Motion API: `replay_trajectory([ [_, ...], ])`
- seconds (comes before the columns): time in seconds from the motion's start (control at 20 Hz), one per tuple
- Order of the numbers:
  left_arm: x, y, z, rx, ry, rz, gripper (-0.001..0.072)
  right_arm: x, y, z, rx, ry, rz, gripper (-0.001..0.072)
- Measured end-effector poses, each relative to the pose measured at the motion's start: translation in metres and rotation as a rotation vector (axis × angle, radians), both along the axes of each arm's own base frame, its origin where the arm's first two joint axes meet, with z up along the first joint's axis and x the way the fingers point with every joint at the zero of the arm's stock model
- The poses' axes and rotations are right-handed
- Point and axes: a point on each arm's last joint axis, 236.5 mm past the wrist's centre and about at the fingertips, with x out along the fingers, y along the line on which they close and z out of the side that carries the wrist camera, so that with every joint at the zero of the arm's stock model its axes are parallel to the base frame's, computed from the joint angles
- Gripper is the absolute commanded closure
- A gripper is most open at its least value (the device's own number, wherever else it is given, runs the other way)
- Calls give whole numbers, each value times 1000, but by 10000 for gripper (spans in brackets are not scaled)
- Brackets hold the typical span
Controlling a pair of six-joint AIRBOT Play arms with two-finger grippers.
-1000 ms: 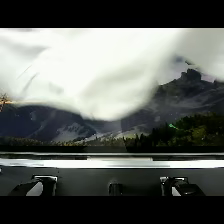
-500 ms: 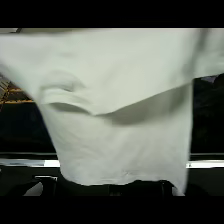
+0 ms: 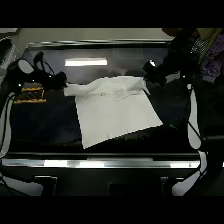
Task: Fold the clothes and pants, and hang the long-sleeved shirts on hangers.
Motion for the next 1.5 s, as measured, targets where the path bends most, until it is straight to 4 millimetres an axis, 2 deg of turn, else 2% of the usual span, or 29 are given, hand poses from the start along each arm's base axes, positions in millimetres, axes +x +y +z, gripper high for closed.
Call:
replay_trajectory([
  [0.05, -2, -6, -20, 1, 41, -9, 693, 2, 5, -20, 21, 36, 2, 382],
  [0.1, -4, -11, -35, 2, 73, -17, 693, 4, 9, -32, 38, 48, 5, 269],
  [0.2, -6, -19, -54, 3, 110, -26, 693, 8, 10, -41, 53, 46, 25, 137],
  [0.3, -6, -21, -61, 3, 120, -28, 693, 9, 0, -31, 45, 11, 69, 135],
  [0.4, -4, -21, -61, 3, 116, -27, 693, -1, -24, -10, 10, -28, 153, 134],
  [0.5, -3, -19, -56, 2, 109, -23, 692, -27, -55, 8, -44, -19, 257, 134],
  [0.6, -3, -16, -52, 1, 109, -20, 692, -54, -94, 17, -68, 18, 279, 133],
  [0.75, -8, -12, -50, 1, 127, -21, 692, -98, -133, 7, -45, 117, 257, 114],
  [0.9, -14, -10, -50, 2, 150, -26, 692, -149, -157, -24, 2, 220, 207, 114],
  [1.0, -17, -10, -50, 3, 161, -31, 693, -177, -159, -47, 34, 268, 190, 115],
  [1.1, -19, -9, -51, 3, 171, -34, 692, -191, -151, -69, 60, 275, 183, 116],
  [1.35, -24, -10, -51, 4, 192, -43, 692, -192, -124, -107, 33, 242, 201, 117],
  [1.5, -25, -11, -50, -5, 195, -45, 692, -190, -118, -125, 4, 243, 211, 136],
])
